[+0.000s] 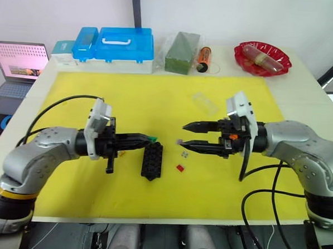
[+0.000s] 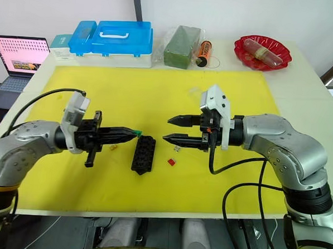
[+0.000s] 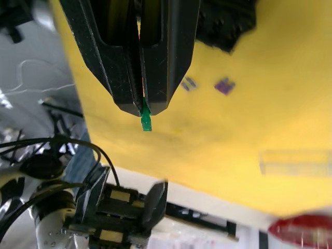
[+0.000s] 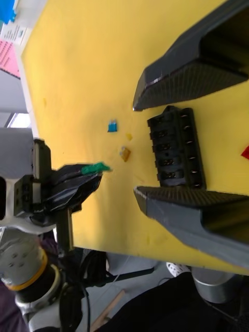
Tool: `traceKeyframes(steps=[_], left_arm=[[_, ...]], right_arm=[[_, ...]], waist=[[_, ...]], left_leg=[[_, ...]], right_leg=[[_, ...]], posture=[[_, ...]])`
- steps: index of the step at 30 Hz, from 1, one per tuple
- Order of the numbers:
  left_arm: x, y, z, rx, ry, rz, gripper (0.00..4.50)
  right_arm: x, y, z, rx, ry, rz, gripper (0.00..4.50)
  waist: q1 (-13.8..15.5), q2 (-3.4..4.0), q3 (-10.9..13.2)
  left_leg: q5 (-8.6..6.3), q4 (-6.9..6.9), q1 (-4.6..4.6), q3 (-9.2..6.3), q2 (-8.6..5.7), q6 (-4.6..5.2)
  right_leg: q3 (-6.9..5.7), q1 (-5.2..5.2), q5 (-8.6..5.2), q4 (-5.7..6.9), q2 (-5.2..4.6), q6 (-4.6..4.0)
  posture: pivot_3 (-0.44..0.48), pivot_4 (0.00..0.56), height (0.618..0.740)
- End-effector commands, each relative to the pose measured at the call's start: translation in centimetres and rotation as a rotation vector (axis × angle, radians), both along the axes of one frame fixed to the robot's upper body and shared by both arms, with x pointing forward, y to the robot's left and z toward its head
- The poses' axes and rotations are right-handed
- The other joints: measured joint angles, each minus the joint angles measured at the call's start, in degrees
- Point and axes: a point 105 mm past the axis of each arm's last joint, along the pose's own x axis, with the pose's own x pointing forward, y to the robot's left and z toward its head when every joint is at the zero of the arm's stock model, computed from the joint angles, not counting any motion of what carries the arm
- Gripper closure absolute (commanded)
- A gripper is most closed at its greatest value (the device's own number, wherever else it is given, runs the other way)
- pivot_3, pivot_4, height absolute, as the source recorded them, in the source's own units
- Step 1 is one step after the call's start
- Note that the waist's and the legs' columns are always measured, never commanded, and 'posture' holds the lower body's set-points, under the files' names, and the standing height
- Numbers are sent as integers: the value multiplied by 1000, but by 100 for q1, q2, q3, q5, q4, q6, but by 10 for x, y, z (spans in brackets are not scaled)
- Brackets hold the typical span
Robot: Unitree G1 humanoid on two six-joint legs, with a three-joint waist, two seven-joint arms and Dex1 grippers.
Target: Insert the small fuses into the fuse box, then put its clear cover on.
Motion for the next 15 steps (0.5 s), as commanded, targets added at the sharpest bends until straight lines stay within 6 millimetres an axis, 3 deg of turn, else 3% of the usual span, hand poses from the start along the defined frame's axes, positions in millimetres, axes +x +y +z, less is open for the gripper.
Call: traceKeyframes(steps=[1,15], left_arm=[[2,-7,9,-2,-114,-29,4500],[2,-20,11,-13,-235,-95,4500]], right_arm=[[-6,6,10,-3,-93,30,3199],[-9,11,13,-37,-168,64,3199]], waist=[[-6,0,0],[-19,-1,0]], left_leg=[[0,0,0,1,-1,0],[0,8,0,-2,5,1]], right_leg=[[0,0,2,0,0,4],[0,1,11,8,21,15]], posture=[[0,150,740],[0,150,740]])
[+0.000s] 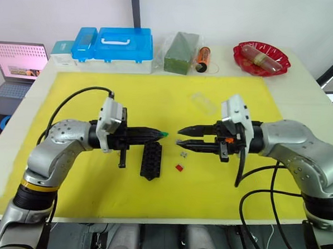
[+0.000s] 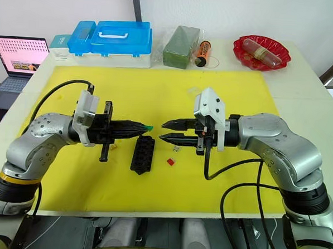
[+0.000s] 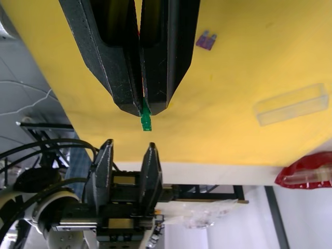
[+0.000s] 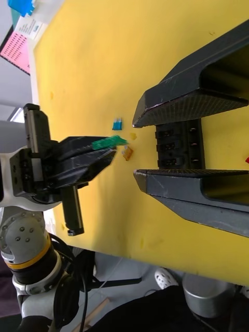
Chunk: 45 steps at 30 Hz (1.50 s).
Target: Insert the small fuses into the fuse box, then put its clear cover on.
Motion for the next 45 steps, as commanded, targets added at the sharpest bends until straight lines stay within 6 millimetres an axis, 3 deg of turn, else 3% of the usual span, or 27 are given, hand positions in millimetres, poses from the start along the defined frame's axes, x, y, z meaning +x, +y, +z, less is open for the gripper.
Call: traceKeyframes(steps=[1,26,45], left_arm=[[-3,-5,9,-7,-59,-29,4500],[-9,-14,9,-31,-71,-69,4500],[-11,-14,7,-35,-62,-77,4500]], right_arm=[[-4,4,10,-1,-63,26,3199],[-9,2,3,42,-2,25,3199],[-10,3,9,81,4,25,3199]], waist=[[1,0,0],[1,0,0],[1,-1,-1]], left_leg=[[0,2,0,0,0,0],[0,9,1,-1,0,1],[0,14,2,0,0,0]], right_leg=[[0,0,1,0,0,-1],[1,1,5,11,2,4],[1,1,6,20,2,6]], posture=[[0,150,740],[0,150,740],[0,150,740]])
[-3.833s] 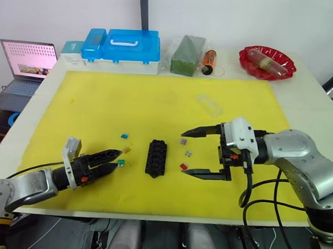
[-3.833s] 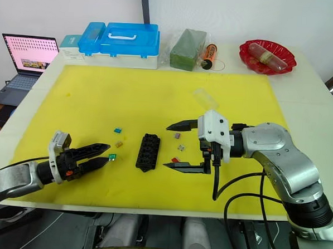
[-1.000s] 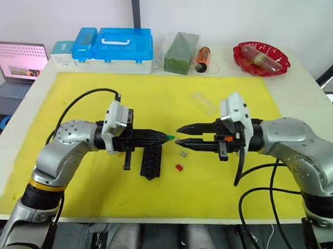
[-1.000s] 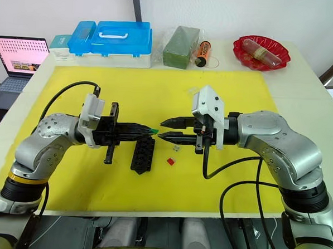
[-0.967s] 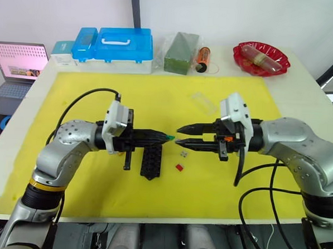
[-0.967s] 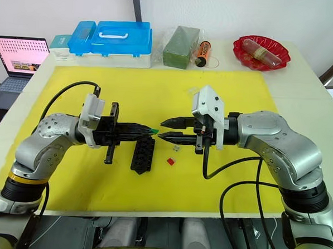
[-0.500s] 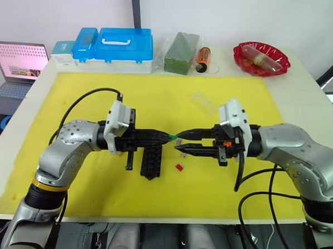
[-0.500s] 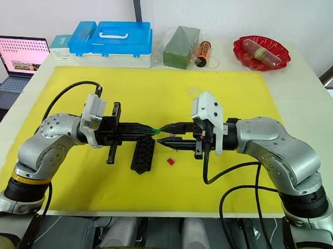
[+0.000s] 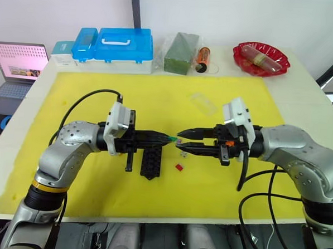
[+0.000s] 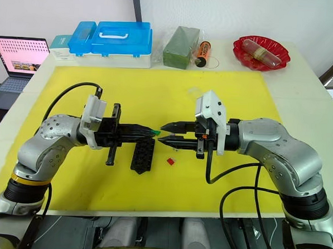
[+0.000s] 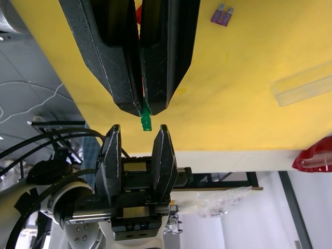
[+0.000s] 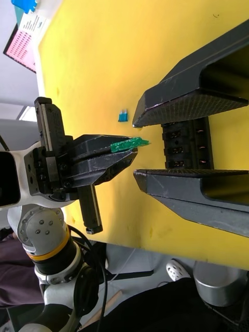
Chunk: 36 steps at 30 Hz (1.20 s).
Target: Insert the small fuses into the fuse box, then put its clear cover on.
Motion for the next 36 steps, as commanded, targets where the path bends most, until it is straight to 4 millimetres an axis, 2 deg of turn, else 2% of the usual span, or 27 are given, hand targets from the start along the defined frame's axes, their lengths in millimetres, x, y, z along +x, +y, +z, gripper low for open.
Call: traceKeyframes(steps=[1,4,6,9,10,21,24,26,36], left_arm=[[-6,-2,8,-16,-38,-24,4500],[-8,-2,7,-16,-36,-27,4500],[-8,-1,6,-18,-33,-27,4500],[-8,-1,5,-20,-31,-27,4500],[-8,-1,5,-22,-30,-26,4500],[-9,1,2,-24,-28,-17,4500],[-9,-1,5,-32,-34,-16,4500],[-9,-1,5,-34,-35,-18,4500],[-9,-2,6,-38,-41,-26,4500]], right_arm=[[-4,3,13,30,-47,22,3199],[-4,5,14,31,-48,24,3199],[-3,6,14,32,-50,24,3528],[-3,7,15,30,-53,28,4417],[-3,7,14,29,-53,30,4491],[-5,3,15,27,-43,38,4491],[-4,1,11,1,-52,32,3891],[-3,2,10,-5,-57,31,3267],[0,5,10,-2,-64,20,3267]], waist=[[-1,0,0],[-3,0,0],[-2,0,0],[-1,0,0],[-1,0,0],[-1,0,-1],[3,0,-1],[0,0,-1],[-1,0,-1]], left_leg=[[0,0,0,0,0,0],[0,1,0,0,0,0],[0,0,0,0,0,0],[0,1,0,0,0,0],[0,1,1,0,0,0],[0,2,1,0,0,0],[0,3,1,1,0,0],[0,3,1,1,0,0],[0,4,2,1,0,0]], right_leg=[[0,0,0,0,0,0],[0,0,0,1,0,0],[0,0,0,2,0,0],[0,0,0,2,0,1],[0,0,0,3,0,1],[0,0,1,6,1,1],[0,0,1,6,1,1],[0,1,1,6,0,1],[0,1,1,9,1,1]], posture=[[0,150,740],[0,150,740],[0,150,740],[0,150,740],[0,150,740],[0,150,740],[0,150,740],[0,150,740],[0,150,740]])
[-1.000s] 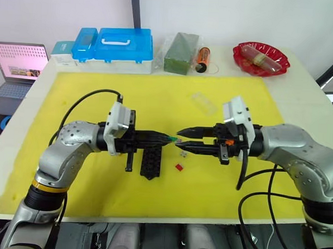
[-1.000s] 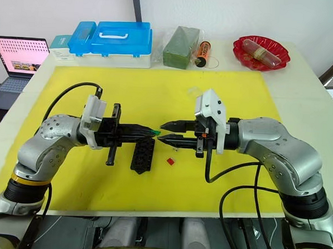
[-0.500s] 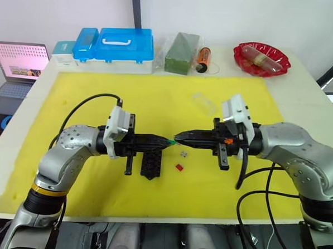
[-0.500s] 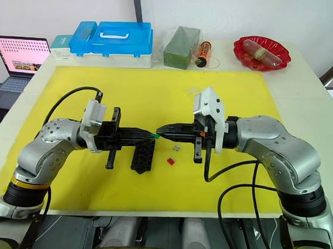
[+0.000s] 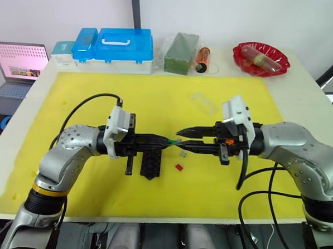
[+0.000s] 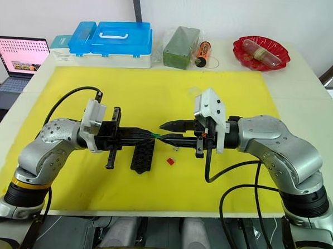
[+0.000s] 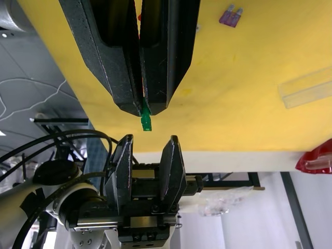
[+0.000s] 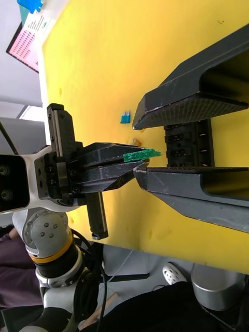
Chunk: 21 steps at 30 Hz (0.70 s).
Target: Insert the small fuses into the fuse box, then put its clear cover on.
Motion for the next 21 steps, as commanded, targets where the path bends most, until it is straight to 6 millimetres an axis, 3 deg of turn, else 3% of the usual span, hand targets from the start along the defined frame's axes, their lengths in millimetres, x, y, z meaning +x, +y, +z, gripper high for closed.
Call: traceKeyframes(steps=[1,16,19,21], left_arm=[[-5,-1,11,-28,-53,-24,4500],[-6,-4,12,-31,-51,-29,4500],[-7,-5,12,-29,-47,-31,4500],[-7,-5,12,-28,-44,-33,4500]], right_arm=[[-1,2,5,13,-35,13,3267],[-4,1,1,18,-23,19,3267],[-4,1,3,35,-25,16,3828],[-4,2,5,51,-21,17,4467]], waist=[[-1,0,0],[1,0,0],[0,0,0],[0,0,0]], left_leg=[[0,0,0,0,0,0],[0,2,0,0,0,0],[0,2,0,0,0,0],[0,2,0,0,0,0]], right_leg=[[0,0,0,0,0,0],[0,0,0,3,0,0],[0,0,0,3,0,0],[0,0,0,4,0,0]], posture=[[0,150,740],[0,150,740],[0,150,740],[0,150,740]])
